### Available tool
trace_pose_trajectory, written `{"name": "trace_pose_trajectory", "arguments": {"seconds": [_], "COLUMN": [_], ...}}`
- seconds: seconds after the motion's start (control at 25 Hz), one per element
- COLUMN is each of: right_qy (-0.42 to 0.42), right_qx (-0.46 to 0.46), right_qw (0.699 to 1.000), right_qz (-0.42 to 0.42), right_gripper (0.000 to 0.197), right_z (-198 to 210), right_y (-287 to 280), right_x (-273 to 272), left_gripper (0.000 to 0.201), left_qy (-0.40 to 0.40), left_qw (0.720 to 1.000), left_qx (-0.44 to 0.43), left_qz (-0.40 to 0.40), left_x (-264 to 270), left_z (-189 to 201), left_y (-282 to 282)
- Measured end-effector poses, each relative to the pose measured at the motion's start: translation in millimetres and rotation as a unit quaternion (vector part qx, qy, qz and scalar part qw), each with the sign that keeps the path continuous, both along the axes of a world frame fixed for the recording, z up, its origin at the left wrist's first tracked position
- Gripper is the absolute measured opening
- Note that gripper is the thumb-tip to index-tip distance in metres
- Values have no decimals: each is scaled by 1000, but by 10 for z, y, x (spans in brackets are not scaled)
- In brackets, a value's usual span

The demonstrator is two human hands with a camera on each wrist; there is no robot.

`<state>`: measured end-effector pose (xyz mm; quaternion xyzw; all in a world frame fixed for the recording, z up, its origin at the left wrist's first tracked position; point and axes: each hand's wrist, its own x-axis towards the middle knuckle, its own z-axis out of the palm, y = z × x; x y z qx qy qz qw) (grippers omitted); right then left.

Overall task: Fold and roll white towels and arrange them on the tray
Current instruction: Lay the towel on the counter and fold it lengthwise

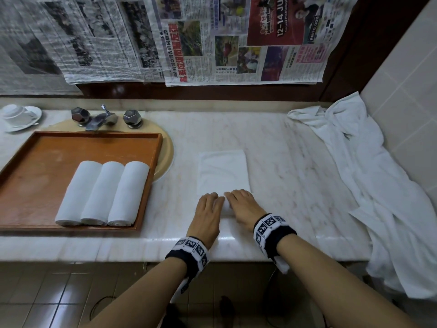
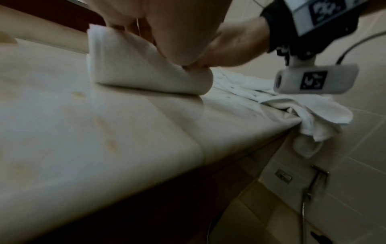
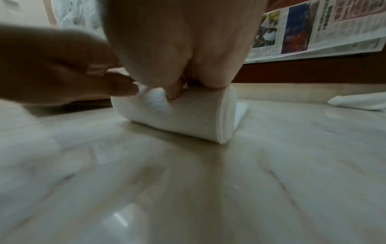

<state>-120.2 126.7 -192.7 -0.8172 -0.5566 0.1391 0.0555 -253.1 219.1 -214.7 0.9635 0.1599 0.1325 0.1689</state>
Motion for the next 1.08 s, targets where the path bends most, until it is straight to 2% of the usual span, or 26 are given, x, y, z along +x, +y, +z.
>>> {"name": "trace_pose_trajectory", "arguments": {"seconds": [0.16,0.28,0.44,0.52,0.68,0.76,0.88,0.96,1.08], "right_qy": [20,-37,-91,-69,2,34,62,37,-49], "right_qx": [-54,27,33,42,13,-31,-85,-36,37], "right_qw": [998,998,993,995,1000,999,994,998,996], "right_qz": [1,-42,-61,-59,-28,-23,-22,-42,-68], "right_gripper": [44,37,63,60,37,34,35,36,39], "right_z": [56,-46,-222,-169,-39,45,85,36,-98], "right_y": [-22,-13,-151,-128,-55,-54,-32,-57,-161], "right_x": [-8,-94,-255,-174,32,76,77,10,-165], "left_gripper": [51,45,37,34,44,50,49,47,39], "left_qy": [-4,28,111,137,57,13,14,36,88], "left_qw": [1000,999,993,989,998,1000,999,998,996], "left_qx": [-5,-1,-3,3,-23,9,18,24,0], "left_qz": [-8,-27,-49,-50,-14,-19,-39,-38,-34], "left_x": [-80,22,294,361,200,49,-58,10,208], "left_z": [-33,-44,79,115,79,-29,-90,-77,63], "left_y": [-47,74,297,301,127,17,-54,-10,111]}}
